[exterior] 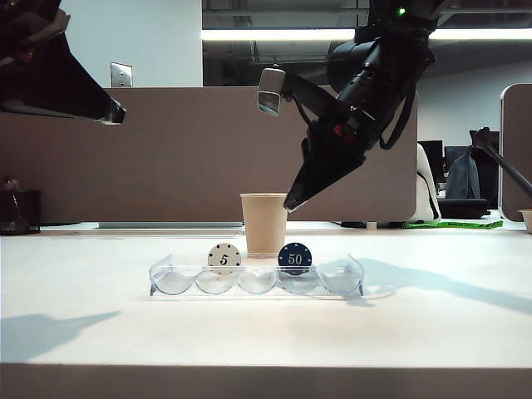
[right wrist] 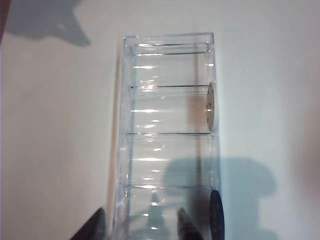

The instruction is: Pick up the chip with the greater value and put it into the paper cup.

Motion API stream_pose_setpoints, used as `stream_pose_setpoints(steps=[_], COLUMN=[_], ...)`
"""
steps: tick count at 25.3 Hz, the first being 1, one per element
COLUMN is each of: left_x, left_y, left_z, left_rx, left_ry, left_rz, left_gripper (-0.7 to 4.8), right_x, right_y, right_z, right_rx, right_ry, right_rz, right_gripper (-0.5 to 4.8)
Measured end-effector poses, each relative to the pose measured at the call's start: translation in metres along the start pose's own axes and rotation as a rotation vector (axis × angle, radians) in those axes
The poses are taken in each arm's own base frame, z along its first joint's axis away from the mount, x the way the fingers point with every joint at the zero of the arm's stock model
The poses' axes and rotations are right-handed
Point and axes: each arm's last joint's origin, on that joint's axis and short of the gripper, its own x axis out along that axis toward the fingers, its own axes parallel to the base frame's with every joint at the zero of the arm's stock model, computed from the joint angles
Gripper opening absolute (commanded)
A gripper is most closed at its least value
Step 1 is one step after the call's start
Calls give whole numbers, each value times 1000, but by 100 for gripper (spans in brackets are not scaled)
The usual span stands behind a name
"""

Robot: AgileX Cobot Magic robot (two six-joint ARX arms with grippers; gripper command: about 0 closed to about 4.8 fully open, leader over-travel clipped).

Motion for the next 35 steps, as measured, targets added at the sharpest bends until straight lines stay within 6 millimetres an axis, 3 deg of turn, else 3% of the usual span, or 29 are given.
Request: stream_pose_setpoints(steps=[35], left_x=[0], left_y=[0], left_z=[0], left_rx=[0], left_ry=[0], left_rz=[0], left_gripper=[-5], right_x=[8], right_y=[-7], right_z=[-3], right_rx=[-15], right_ry=[-7], right_rz=[-20], right_gripper=[185])
